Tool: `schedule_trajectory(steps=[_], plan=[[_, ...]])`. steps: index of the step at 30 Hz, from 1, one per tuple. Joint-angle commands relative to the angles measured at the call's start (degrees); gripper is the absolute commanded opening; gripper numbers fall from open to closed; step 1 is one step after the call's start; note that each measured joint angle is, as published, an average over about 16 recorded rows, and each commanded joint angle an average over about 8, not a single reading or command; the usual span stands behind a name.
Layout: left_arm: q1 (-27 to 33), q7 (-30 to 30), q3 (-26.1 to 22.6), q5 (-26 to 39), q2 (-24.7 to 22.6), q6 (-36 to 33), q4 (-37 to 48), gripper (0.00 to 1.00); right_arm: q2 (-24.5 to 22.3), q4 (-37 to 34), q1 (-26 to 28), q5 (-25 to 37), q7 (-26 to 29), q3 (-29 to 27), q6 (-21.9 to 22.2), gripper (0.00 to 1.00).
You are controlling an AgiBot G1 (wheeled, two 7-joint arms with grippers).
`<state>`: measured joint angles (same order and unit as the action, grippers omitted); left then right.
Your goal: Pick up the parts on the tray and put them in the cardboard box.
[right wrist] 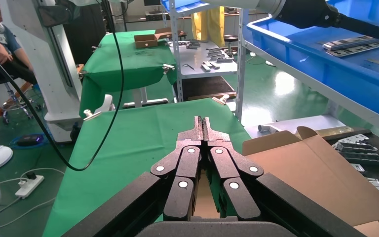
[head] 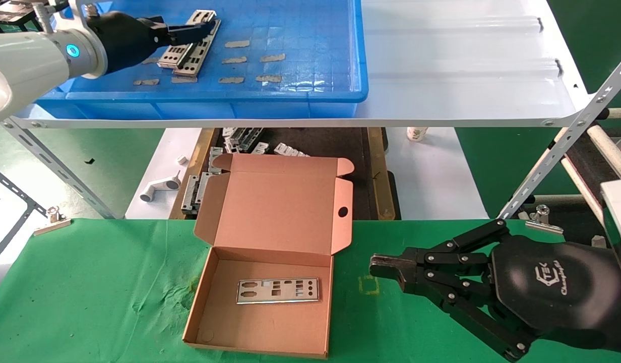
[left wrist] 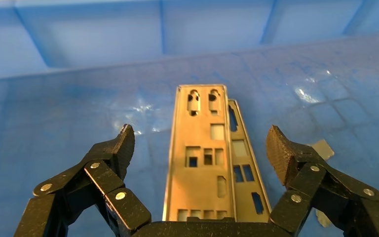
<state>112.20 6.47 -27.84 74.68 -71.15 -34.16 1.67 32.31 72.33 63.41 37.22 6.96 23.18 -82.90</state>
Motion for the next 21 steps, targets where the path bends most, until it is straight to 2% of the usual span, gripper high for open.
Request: schedule_trajectory(steps=[1,21], plan=[[-0.1,0.4,-0.1,0.2,0.0,-0.2,0.0,0.00,0.0,0.0,0.0,0.0,0.0,0.0,0.0,0.00],[-0.4,2.2,-0.9,1.4,0.1,0.2,-0.9,0.00,0.0,0.0,0.0,0.0,0.0,0.0,0.0,0.00]])
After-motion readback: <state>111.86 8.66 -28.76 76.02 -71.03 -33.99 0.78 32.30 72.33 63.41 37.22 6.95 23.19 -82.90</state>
